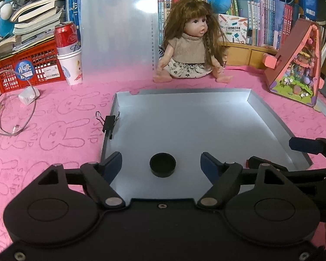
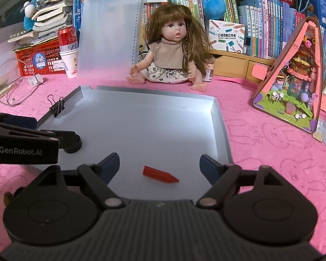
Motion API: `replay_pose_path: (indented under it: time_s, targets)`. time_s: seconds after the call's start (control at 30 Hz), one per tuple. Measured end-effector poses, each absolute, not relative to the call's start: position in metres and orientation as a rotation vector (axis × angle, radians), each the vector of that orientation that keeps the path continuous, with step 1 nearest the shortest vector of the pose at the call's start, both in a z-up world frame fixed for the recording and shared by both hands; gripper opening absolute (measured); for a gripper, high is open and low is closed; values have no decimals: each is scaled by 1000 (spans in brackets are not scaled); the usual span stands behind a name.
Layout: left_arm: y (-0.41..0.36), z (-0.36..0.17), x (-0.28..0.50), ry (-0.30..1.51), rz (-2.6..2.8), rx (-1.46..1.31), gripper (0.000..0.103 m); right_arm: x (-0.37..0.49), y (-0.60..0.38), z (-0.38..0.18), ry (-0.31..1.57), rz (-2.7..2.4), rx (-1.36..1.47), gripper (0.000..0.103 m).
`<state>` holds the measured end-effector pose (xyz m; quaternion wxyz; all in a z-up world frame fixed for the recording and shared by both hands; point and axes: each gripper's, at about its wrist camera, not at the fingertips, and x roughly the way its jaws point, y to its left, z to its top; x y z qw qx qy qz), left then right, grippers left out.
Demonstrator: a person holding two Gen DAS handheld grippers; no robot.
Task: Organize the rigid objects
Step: 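Withdraw both tools from the tray back toward the remaining objects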
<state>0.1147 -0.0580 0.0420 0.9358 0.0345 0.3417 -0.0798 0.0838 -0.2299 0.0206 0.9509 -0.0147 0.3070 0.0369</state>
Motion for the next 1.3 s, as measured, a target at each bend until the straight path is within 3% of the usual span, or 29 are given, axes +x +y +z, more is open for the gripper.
replay_pose_path:
  time_s: [1.3]
  targets:
    - [-24, 18, 22, 608, -161, 36, 79, -8, -244, -2, 557, -16, -46, 91]
